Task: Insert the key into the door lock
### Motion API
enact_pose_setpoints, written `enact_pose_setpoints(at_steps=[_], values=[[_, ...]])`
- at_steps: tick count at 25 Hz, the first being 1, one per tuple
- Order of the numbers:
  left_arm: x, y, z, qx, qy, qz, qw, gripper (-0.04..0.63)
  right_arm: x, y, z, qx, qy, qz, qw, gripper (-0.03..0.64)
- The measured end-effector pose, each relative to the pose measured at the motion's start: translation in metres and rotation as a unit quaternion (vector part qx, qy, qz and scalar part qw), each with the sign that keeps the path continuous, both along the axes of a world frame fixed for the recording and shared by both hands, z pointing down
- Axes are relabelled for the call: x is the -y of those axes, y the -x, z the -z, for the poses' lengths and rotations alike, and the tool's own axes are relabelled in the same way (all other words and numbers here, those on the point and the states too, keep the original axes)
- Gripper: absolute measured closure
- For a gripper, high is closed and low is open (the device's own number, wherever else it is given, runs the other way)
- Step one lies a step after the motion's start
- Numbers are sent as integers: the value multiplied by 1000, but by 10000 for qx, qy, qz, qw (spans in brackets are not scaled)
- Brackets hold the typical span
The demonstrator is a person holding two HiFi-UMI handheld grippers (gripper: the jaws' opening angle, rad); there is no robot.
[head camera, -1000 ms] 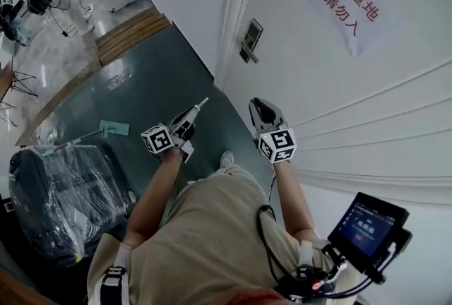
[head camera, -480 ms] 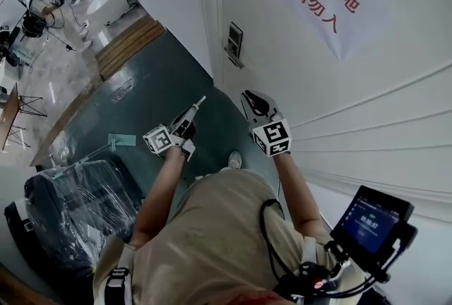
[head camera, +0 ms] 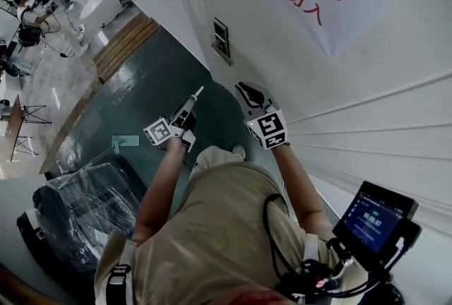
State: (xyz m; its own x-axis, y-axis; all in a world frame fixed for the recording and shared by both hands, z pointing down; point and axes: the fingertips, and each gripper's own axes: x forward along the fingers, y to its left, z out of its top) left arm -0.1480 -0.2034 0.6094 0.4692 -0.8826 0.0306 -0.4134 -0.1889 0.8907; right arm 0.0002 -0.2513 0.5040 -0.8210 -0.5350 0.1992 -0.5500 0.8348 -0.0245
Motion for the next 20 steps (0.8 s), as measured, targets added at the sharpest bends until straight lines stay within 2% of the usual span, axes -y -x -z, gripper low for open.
enact_pose_setpoints(at_steps=[4,6,11,16,20], values=[[8,-1,-5,-190,226,-40,9996,560,2,-1,-2,10,90,-92,9999,594],[13,-2,-6,-221,143,-145,9995,560,1,-3,-7,-36,193,-162,9997,594],[44,3,-12,-65,160,-396,9991,560,17,8,-14,-102,313,-389,9987,594],[84,12,-31,275,191,-572,9978,560,50,31,-16,-315,84,-729,9968,594],[116,16,-61,165,344,-638,9972,560,78,41,-31,-461,92,-926,9946,590]])
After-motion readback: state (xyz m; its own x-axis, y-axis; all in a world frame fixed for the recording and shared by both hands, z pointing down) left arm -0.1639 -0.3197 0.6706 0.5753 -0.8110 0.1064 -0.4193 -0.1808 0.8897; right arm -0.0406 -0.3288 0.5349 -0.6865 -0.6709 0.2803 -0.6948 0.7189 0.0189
